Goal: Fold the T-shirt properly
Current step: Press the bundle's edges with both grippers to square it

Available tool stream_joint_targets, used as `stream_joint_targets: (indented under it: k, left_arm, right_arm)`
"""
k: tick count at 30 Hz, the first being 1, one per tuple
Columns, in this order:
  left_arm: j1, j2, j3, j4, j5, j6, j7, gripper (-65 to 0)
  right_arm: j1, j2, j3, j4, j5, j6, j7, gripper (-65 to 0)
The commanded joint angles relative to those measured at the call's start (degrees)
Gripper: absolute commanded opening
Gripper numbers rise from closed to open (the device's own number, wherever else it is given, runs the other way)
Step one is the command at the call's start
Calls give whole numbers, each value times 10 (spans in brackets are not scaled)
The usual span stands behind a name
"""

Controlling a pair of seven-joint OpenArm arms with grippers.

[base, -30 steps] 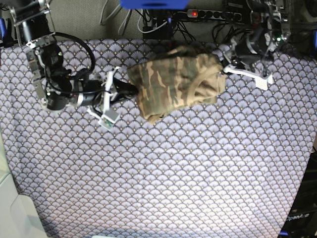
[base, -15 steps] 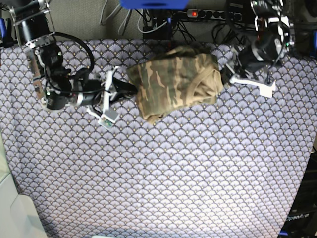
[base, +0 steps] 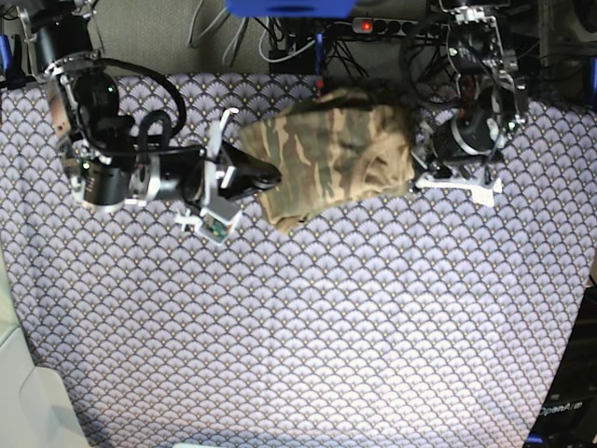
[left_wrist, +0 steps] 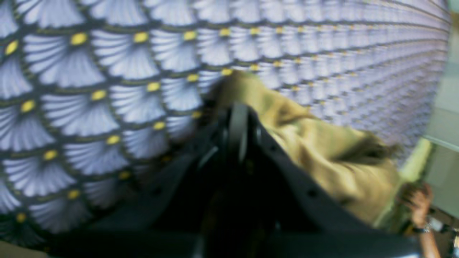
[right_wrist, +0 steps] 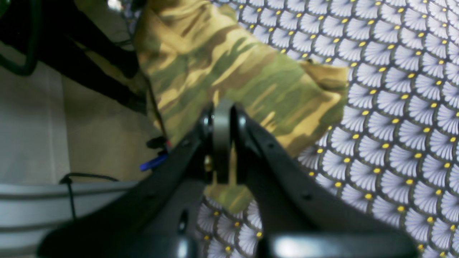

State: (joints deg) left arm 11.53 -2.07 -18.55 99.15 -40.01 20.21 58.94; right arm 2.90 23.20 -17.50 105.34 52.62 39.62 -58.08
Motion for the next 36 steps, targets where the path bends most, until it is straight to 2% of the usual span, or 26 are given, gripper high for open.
stream_joint_targets:
  k: [1,4,10,16,28,31,36]
  left_arm:
    - [-16,-4,-1,2,1,-3,-4,-650]
    - [-31,-3,0,-27,23,-4,-4,-650]
    - [-47,-2,0,-35,24,-4,-4,-650]
    - [-48,-2,0,-37,27,-4,-4,-650]
    - [-35,-8,-5,-16,23,-1,2,-650]
    - [-31,-13,-5,6,25,-1,3,-650]
    - [-10,-21,-6,25,22,-1,3,-650]
  right_arm:
    - [12,-1,2,-4,8,4,20,-650]
    - [25,-1,-1,-40,8,4,43,-650]
    - [60,-3,-16,-108,8,4,55,-650]
    - [67,-21,-21,-180,7,4,99,-650]
    - [107,-41,-149,-311,6,4,219,-650]
    - [127,-40,-178,-330,7,4,231,-650]
    - [135,-39,-182,-334,7,4,232,-650]
